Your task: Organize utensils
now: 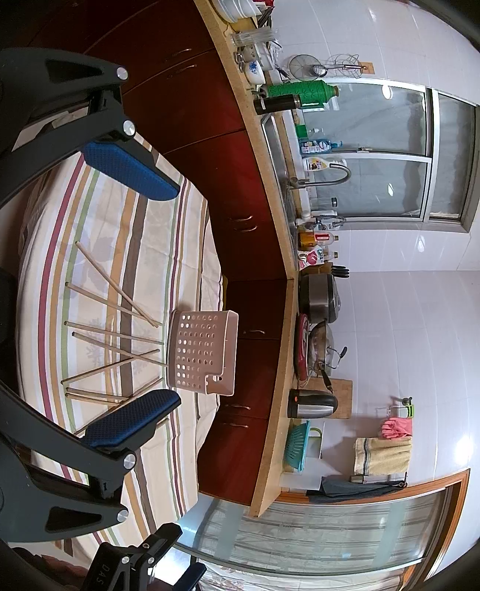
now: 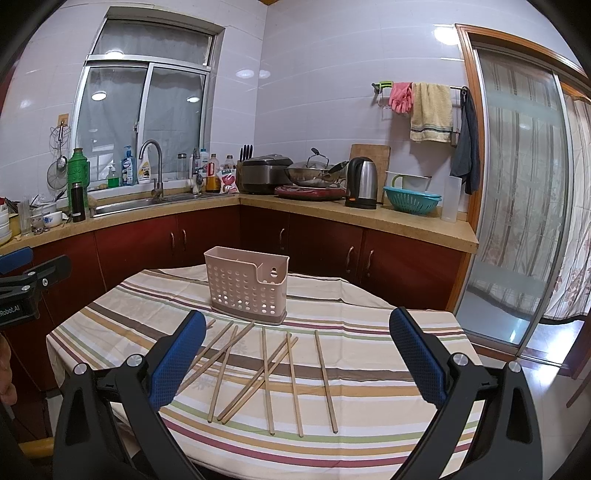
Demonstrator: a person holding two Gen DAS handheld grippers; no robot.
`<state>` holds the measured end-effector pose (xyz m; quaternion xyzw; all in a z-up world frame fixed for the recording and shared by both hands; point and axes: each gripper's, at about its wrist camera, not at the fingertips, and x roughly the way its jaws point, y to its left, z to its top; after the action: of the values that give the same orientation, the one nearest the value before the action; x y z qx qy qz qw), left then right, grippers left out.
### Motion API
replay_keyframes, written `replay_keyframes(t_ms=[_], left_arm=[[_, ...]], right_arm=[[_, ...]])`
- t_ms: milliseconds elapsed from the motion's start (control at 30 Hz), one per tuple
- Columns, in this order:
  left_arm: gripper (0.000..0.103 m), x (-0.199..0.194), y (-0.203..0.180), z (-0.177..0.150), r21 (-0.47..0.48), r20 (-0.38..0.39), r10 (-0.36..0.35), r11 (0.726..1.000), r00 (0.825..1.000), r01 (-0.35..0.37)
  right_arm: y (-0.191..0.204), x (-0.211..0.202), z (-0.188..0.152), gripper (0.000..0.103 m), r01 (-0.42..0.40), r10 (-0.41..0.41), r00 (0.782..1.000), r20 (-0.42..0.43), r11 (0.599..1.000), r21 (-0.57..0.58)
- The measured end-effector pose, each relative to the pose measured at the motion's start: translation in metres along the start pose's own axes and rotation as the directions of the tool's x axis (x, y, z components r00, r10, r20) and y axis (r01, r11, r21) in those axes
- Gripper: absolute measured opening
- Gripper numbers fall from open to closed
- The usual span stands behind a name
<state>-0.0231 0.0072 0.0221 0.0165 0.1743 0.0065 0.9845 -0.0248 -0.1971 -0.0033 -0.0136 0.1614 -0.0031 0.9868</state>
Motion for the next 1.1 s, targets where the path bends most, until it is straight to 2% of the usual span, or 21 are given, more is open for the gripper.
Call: replay_keyframes(t_ms=[467,667,800,967,1100], left_arm=[[0.100,0.001,0.002,-0.005,0.014,0.024,-0.007,1.000,1.000,0.006],[0.100,0.025,0.003,-0.023,0.085,0.029,0.013,0.996,0.999,-0.015],[0.100,0.056,0.011,-0.047,0.130,-0.044,0.029,0.991,0.999,-0.023],[0.099,0.102,0.032,-0.091,0.120,-0.192,0.035,0.993,0.981,-0.012],[0.090,0.127,0.047,-0.115,0.110,-0.264,0.036,0.994,0.964,-0.006]], right_arm=[[0.001,0.000,0.000,0.097,0.000,0.000,1.000,0.006,1.000,-0.004],[-0.005,0.021,-0.022,0.097,-0.017,0.017,1.000,0.008,1.000,0.005],[-0.013,0.047,-0.049,0.097,-0.011,0.011,0.999,-0.050,1.000,0.001],[-0.019,0.077,-0.088,0.097,-0.019,0.018,0.988,-0.151,1.000,-0.008],[-0.022,0.092,-0.110,0.095,-0.035,0.034,0.975,-0.219,0.999,0.000]])
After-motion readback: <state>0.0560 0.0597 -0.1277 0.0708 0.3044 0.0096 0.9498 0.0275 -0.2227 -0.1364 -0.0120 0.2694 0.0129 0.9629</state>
